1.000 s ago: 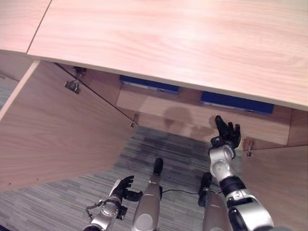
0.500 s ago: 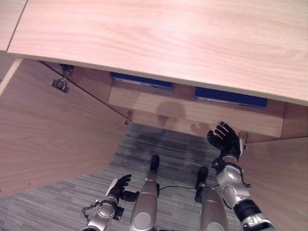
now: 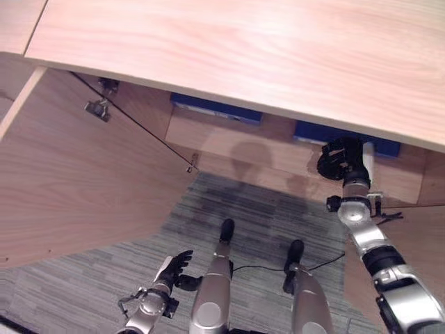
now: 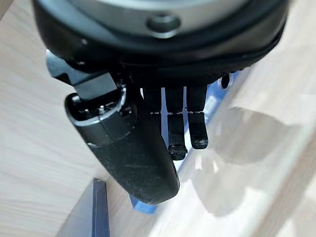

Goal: Put the empty folder in the office cabinet

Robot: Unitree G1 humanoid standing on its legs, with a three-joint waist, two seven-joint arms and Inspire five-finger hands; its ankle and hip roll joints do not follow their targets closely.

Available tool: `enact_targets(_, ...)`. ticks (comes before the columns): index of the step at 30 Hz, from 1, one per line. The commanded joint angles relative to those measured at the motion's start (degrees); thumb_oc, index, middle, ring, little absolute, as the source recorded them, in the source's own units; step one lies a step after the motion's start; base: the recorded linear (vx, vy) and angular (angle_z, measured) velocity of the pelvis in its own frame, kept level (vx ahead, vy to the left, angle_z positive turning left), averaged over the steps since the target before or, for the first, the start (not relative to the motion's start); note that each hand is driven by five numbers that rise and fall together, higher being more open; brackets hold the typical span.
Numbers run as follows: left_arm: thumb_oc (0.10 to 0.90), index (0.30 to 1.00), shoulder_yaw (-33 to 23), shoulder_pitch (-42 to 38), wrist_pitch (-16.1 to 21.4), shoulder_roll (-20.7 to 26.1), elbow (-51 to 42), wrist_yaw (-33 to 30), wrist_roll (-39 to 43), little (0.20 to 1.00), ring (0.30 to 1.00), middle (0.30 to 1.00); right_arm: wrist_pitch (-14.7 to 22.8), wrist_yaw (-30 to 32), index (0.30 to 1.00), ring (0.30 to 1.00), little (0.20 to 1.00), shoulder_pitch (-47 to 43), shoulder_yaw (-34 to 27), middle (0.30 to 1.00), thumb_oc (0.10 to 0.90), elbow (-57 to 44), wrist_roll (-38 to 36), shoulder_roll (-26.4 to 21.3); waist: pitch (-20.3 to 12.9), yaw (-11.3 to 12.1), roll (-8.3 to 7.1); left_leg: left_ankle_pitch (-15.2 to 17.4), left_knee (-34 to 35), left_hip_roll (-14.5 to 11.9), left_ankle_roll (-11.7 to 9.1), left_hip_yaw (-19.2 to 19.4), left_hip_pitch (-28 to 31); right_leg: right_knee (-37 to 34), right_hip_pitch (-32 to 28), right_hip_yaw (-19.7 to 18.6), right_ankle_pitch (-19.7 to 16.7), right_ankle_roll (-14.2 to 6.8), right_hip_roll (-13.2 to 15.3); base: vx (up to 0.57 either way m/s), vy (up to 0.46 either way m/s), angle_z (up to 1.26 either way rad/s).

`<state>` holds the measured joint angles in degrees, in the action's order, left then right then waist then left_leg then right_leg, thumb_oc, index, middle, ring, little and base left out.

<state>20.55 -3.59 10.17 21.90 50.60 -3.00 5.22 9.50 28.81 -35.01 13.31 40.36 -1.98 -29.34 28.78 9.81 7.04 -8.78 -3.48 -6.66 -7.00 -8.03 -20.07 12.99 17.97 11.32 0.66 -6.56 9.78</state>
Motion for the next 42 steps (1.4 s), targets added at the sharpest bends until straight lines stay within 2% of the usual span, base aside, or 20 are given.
enact_targets(1,0.800,0.900,2.8,2.5,1.7,4.1,-1.1,-0.1,-1.1,0.900,0.900,0.900,3.0,3.1,0.300,0.300,0.300,-4.9,-1.4,0.300,0.400,-2.1,-1.1,-5.7,-3.2,0.4,-0.54,0.3,0.8,-1.6,-2.8,-0.5,-3.2,4.2,-3.2,-1.1,8.5,-3.6,3.7,-0.01,-0.004,0.14)
enact_targets(7,0.800,0.900,4.2,0.7,2.3,4.9,0.3,-0.3,-0.1,0.900,0.900,0.900,2.4,1.4,0.300,0.300,0.300,-13.5,2.3,0.300,0.400,8.3,-4.9,-8.7,-2.3,2.0,0.69,-0.7,1.1,-1.3,-2.9,-0.6,-4.6,3.5,-2.2,-0.8,7.5,-3.6,3.7,-0.01,0.008,0.06)
enact_targets(14,0.800,0.900,4.8,-1.9,2.4,3.7,4.8,-1.5,0.5,0.900,0.900,0.900,2.0,0.3,0.300,0.300,0.300,-17.7,5.4,0.300,0.400,15.9,-7.4,-7.5,-0.5,2.7,0.90,-0.1,-0.8,-1.1,-3.1,-0.7,-6.7,5.4,-0.2,-1.0,8.5,-3.7,3.9,0.00,-0.003,0.04)
enact_targets(16,0.800,0.900,5.2,-4.2,1.8,2.3,9.1,-2.4,-0.3,0.900,0.900,0.900,2.1,0.6,0.300,0.300,0.300,-18.5,6.4,0.300,0.400,16.7,-7.6,-6.3,0.2,2.7,0.44,-0.1,-1.7,-1.2,-3.2,-0.8,-7.8,6.3,0.9,-1.1,8.9,-3.6,3.7,0.00,-0.018,0.00)
enact_targets(22,0.800,0.900,5.3,-6.4,1.9,1.3,11.0,-3.8,0.4,0.900,0.900,0.900,2.0,1.1,0.300,0.300,0.300,-19.4,7.1,0.300,0.400,18.4,-7.9,-4.8,1.0,2.7,0.37,0.5,-4.2,-1.0,-3.2,-1.4,-10.9,9.2,3.6,-1.0,10.1,-3.5,4.0,0.00,-0.006,0.03)
enact_targets(30,0.800,0.900,7.3,-6.8,2.2,1.1,10.2,-4.3,1.6,0.900,0.900,0.900,1.6,2.0,0.300,0.300,0.300,-22.5,8.0,0.300,0.400,23.6,-8.6,-4.7,1.0,3.3,1.44,0.4,-5.0,-0.5,-3.1,-2.0,-14.9,11.8,7.9,-0.6,11.0,-3.4,4.2,0.01,-0.003,0.05)
enact_targets(42,0.800,0.900,8.7,-7.5,2.9,1.7,9.0,-4.7,2.7,0.900,0.900,0.900,1.3,3.7,0.300,0.300,0.300,-26.8,8.6,0.300,0.400,27.1,-9.1,-6.2,1.0,4.2,2.52,-0.2,-4.5,0.0,-2.9,-2.2,-17.3,12.8,10.9,-0.1,11.1,-3.4,4.3,0.00,0.003,0.02)
